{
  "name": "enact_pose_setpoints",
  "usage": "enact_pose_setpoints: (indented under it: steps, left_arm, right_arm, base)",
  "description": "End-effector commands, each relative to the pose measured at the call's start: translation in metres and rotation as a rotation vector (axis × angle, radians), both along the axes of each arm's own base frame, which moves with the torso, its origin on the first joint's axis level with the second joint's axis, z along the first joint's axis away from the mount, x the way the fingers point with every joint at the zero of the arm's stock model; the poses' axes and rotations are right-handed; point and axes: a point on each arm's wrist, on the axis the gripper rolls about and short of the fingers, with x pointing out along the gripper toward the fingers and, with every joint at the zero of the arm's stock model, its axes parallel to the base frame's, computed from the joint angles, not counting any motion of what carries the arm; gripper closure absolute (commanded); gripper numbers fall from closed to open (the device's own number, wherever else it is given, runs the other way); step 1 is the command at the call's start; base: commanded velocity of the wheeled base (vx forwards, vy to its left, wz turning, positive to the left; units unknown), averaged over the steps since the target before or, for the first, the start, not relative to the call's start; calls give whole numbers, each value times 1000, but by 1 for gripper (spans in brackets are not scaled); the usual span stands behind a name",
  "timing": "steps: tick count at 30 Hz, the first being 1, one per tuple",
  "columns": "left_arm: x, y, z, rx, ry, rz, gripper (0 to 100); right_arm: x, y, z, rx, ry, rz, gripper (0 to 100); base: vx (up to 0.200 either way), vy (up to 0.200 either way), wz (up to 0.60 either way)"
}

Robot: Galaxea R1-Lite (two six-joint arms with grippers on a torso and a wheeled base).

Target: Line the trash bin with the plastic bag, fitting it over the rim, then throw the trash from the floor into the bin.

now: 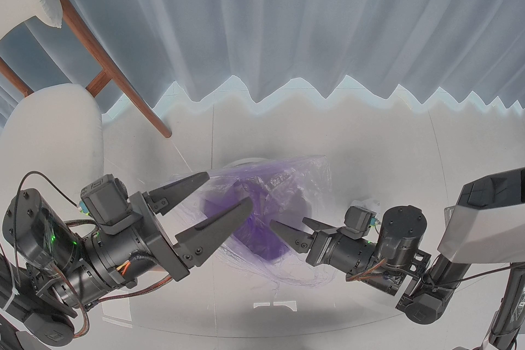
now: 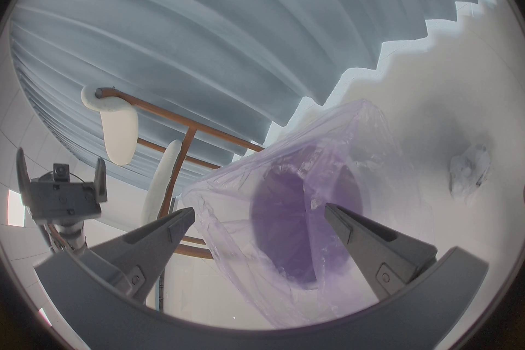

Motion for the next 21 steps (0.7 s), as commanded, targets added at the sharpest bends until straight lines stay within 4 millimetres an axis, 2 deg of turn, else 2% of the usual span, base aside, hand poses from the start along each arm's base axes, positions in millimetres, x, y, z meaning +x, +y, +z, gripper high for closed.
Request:
enact_pose_setpoints:
  steps: [1, 3, 6, 15, 21]
  left_arm:
    - [1, -15, -2, -31, 52, -62, 0]
    - [5, -16, -8, -15, 73, -52, 0]
    - [14, -19, -30, 49, 145, -37, 0]
    - [32, -35, -38, 54, 162, -51, 0]
    - [41, -42, -58, 99, 211, -75, 0]
  right_arm:
    - [11, -13, 16, 46, -49, -46, 0]
    - [13, -15, 16, 47, -50, -48, 0]
    - [18, -20, 14, 44, -42, -42, 0]
    - [25, -26, 12, 41, -43, -63, 0]
    - [31, -34, 6, 23, -31, -78, 0]
  base:
    - [0, 0, 0]
    - [0, 0, 0]
    - [0, 0, 0]
    - [0, 0, 0]
    - [0, 0, 0]
